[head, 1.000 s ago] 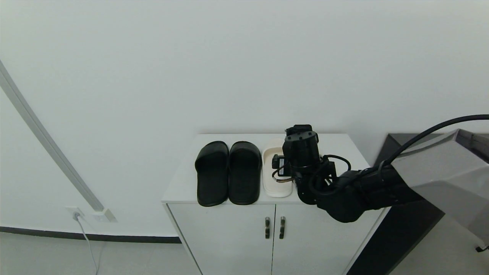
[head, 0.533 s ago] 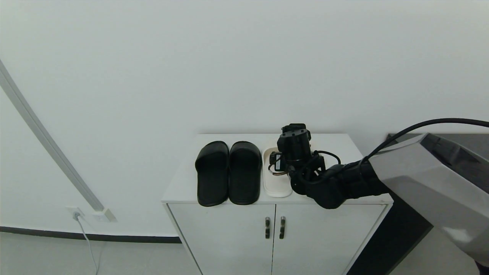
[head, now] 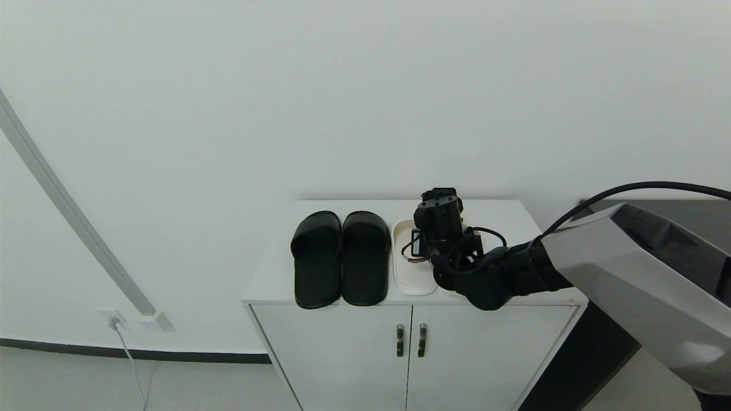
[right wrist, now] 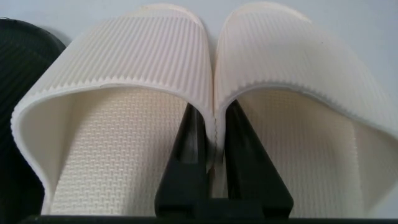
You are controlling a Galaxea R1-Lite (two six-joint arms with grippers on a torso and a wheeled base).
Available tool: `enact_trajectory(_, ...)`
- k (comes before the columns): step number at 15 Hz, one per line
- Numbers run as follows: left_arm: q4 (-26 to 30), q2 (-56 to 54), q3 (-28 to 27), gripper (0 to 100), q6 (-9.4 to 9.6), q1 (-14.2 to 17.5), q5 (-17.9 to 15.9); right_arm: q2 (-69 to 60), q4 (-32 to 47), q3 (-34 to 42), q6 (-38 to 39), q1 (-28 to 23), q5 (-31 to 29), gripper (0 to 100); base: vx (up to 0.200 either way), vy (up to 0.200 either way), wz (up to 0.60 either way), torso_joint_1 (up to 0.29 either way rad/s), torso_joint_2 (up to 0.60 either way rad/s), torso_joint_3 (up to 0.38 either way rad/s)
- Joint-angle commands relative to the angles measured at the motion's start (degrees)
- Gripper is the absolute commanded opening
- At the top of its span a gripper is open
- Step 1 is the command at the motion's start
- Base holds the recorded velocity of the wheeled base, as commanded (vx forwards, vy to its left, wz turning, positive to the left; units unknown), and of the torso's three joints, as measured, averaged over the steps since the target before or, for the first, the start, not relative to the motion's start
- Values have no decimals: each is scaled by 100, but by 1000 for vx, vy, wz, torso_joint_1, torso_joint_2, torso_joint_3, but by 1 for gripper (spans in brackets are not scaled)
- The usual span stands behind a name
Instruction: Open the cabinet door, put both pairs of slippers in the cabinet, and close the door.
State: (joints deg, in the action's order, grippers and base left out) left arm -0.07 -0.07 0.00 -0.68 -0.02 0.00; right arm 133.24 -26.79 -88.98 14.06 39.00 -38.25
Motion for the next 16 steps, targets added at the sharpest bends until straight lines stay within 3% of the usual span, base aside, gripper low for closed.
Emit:
enact_trajectory(1, -1, 7, 0, 0, -2, 2, 0, -26, -10, 21, 1, -6, -7, 0, 0, 0, 0, 0, 0, 0)
enact_trajectory(4, -1, 7, 0, 0, 7, 2, 9, -369, -19, 144, 1, 20, -42, 0, 0, 0, 0, 0, 0, 0)
enact_trajectory(7, -1, 7, 0, 0, -2, 2, 18, -1547, -36, 1146, -149, 178, 90, 0, 0, 0, 0, 0, 0, 0)
enact_trajectory(10, -1, 7, 0, 0, 24, 2, 0, -2988, -71, 2763, -193, 381, 951, 0, 0, 0, 0, 0, 0, 0)
enact_trajectory(11, -1, 7, 0, 0, 24, 2, 0, -3059, -80, 2851, -201, 398, 995, 0, 0, 0, 0, 0, 0, 0)
enact_trajectory(12, -1, 7, 0, 0, 33, 2, 0, -3911, -63, 3791, -307, 477, 1646, 0, 0, 0, 0, 0, 0, 0)
enact_trajectory(16, -1, 7, 0, 0, 51, 2, -9, -5326, 8, 5224, -825, 512, 2990, 0, 0, 0, 0, 0, 0, 0)
